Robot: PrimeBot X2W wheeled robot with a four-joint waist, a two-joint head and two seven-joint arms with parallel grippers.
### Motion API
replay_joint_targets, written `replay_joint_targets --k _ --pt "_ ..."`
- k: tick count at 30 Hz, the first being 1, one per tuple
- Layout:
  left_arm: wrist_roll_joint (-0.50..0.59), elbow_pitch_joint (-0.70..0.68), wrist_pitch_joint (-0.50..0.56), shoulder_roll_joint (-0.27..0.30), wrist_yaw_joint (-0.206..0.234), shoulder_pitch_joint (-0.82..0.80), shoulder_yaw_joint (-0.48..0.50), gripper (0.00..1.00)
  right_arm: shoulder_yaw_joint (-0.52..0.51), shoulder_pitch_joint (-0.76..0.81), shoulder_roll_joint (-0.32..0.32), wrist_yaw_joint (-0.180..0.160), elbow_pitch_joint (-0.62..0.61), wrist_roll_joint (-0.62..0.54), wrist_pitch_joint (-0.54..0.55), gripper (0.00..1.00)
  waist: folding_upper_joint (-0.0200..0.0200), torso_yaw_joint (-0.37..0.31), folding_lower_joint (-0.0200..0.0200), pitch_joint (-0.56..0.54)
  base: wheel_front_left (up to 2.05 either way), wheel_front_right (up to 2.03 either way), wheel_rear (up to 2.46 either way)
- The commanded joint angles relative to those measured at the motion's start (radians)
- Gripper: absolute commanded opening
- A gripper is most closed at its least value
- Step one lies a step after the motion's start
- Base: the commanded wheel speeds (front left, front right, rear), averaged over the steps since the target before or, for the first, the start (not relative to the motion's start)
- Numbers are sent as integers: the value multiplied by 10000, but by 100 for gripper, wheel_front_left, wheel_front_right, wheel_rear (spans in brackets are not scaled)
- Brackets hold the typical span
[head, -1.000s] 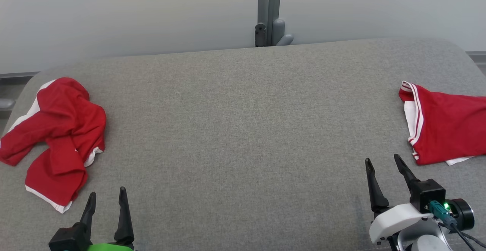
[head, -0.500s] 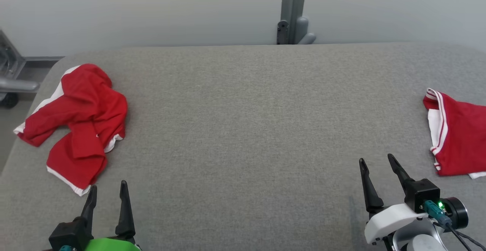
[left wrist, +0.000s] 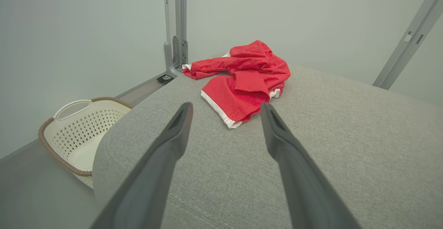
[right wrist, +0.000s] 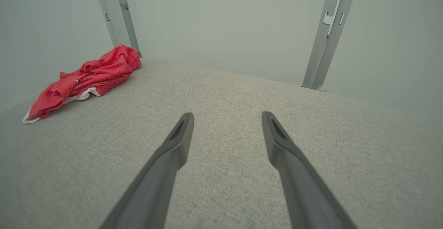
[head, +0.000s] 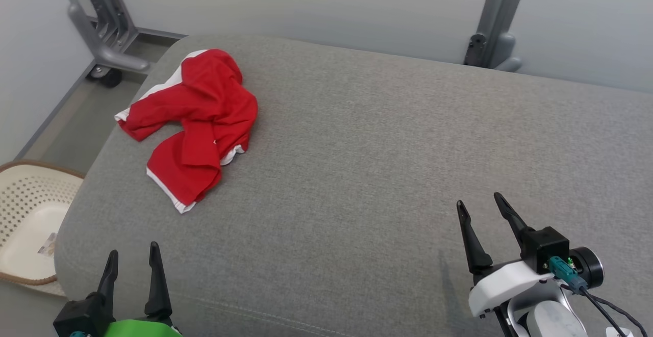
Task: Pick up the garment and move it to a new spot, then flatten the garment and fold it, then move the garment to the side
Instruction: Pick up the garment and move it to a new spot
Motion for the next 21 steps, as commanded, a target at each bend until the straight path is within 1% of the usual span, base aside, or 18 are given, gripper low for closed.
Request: replay_joint_targets --k 1,6,10,12,16,18,19,21 --pt "-25 -21 2 11 -1 14 23 100 69 -133 -21 -18 8 57 -31 100 108 661 0 175 0 0 0" --pt "-143 -113 2 11 37 -3 71 100 201 -229 -25 -18 -79 26 -31 100 108 672 0 346 0 0 0" --pt "-374 -205 2 11 94 -227 67 100 256 -343 -118 -18 -262 -112 -31 100 108 473 0 754 0 0 0" --pt "-606 -217 1 10 57 -514 -47 100 201 -504 -239 -18 -402 -162 -31 100 108 353 0 1163 0 0 0" --pt "-1014 57 2 13 -42 -1400 -324 100 143 -1037 -584 -18 -807 -288 -31 100 108 80 0 2320 0 0 0" --pt "-1224 358 1 5 -96 -2041 -433 100 55 -1329 -797 -18 -1042 -316 -30 100 108 -51 0 2912 0 0 0" --pt "-1443 624 2 7 -130 -2385 -461 100 -10 -1435 -897 -18 -1151 -341 -31 100 108 -100 0 3183 0 0 0" --pt "-1547 1204 2 29 -165 -3203 -565 100 -195 -1687 -1074 -18 -1397 -316 -30 100 108 -190 0 3719 0 0 0"
